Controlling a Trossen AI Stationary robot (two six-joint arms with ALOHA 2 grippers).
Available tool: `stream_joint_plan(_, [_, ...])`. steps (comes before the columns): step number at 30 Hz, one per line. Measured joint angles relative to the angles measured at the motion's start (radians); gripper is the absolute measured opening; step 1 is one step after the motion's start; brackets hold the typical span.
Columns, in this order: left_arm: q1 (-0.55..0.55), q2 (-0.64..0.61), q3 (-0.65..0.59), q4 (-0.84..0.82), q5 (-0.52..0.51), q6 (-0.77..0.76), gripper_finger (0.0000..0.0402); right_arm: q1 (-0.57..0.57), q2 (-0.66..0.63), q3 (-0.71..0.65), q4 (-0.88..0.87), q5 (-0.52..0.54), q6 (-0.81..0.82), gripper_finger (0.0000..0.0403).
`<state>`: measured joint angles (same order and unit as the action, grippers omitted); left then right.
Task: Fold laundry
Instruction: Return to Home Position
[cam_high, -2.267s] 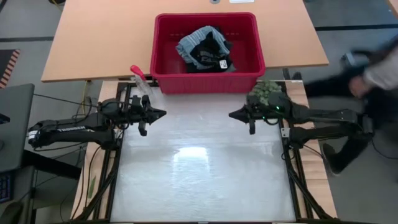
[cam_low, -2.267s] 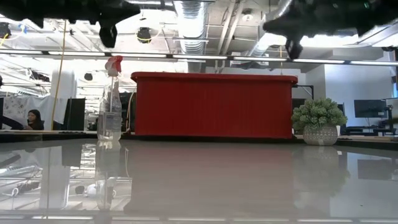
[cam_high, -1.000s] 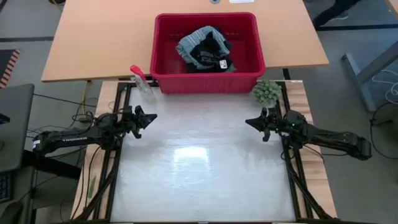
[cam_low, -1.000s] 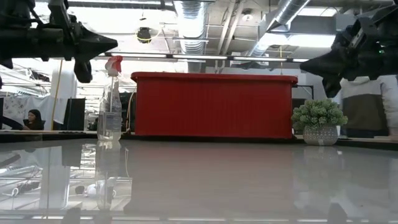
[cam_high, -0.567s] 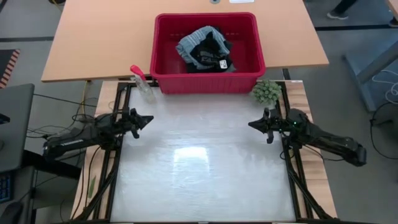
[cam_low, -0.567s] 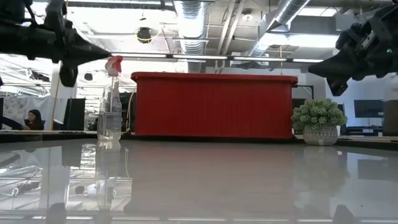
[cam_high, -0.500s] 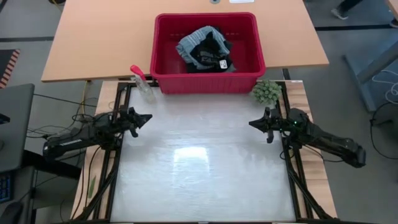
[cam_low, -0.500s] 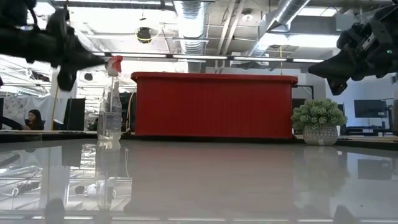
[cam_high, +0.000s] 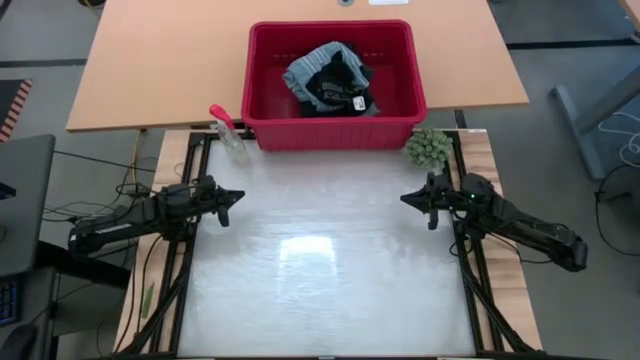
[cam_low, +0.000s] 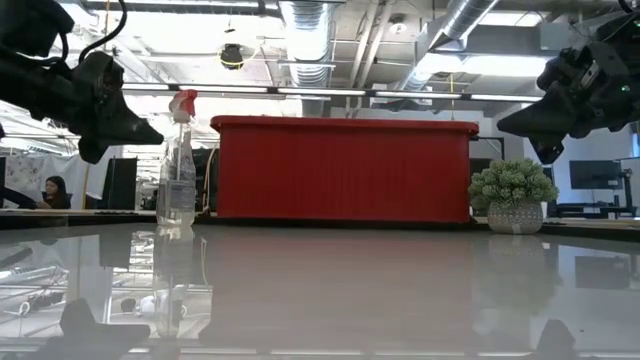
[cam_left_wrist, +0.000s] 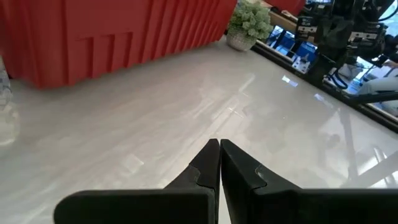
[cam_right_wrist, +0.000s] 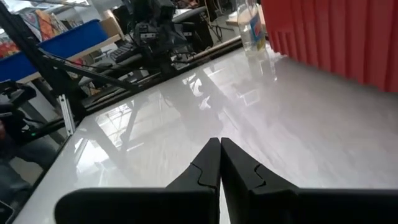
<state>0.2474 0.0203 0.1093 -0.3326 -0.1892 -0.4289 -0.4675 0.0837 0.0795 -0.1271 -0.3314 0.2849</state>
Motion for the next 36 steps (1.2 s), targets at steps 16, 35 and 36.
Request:
stream_joint_plan(16, [0.000,0.000,0.000,-0.003,-0.002,-0.001,0.0000,0.000,0.000,0.002,-0.042,0.000,0.037,0.0038])
stream_joint_plan(35, [0.000,0.000,-0.001,-0.005,-0.002,-0.001,0.0000,0.000,0.000,0.002,-0.045,0.000,0.039,0.0038])
stream_joint_plan(36, [0.000,0.000,-0.001,-0.005,-0.002,-0.001,0.0000,0.000,0.000,0.002,-0.045,0.000,0.039,0.0038])
